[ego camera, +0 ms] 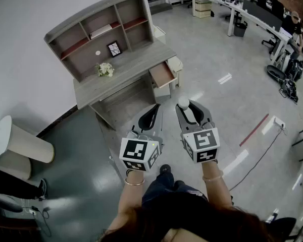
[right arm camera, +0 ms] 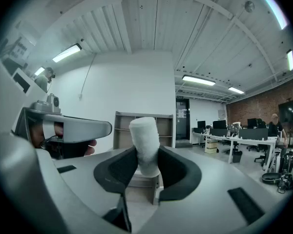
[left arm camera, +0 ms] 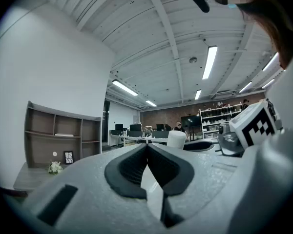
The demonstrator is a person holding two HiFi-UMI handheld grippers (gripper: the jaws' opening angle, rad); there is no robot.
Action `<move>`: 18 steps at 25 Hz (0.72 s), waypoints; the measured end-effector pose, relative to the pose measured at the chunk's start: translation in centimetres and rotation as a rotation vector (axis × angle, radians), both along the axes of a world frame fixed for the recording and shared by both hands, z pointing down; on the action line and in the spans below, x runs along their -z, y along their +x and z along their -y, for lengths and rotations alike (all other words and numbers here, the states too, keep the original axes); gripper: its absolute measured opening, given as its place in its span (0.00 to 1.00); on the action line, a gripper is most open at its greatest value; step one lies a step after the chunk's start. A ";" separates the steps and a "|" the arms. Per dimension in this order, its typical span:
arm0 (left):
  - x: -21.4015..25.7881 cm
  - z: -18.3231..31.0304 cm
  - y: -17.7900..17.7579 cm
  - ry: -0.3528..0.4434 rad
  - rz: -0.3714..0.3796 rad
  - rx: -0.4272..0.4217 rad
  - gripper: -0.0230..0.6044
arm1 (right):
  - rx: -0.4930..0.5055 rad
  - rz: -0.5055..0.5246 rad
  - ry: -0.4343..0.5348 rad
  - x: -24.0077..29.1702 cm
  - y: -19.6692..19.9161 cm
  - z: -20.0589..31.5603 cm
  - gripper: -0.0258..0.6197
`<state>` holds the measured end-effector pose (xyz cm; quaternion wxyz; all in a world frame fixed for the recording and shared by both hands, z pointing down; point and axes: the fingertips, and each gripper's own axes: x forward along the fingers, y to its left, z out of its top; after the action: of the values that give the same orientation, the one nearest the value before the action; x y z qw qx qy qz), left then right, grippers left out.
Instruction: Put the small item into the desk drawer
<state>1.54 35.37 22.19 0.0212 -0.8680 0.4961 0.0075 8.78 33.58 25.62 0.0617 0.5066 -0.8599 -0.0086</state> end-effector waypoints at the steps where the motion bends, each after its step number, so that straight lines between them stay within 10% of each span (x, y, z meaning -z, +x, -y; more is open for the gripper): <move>1: 0.0 0.4 -0.3 0.000 -0.002 -0.002 0.06 | 0.000 0.003 0.012 0.3 -0.4 0.4 0.23; 18: -1.2 10.2 -6.0 -0.017 -0.014 -0.057 0.06 | -0.053 0.023 0.029 0.5 -6.7 9.9 0.23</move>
<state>-4.47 25.14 23.41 0.0102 -0.8819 0.4713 0.0101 2.06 23.66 25.08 0.0446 0.5302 -0.8466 -0.0135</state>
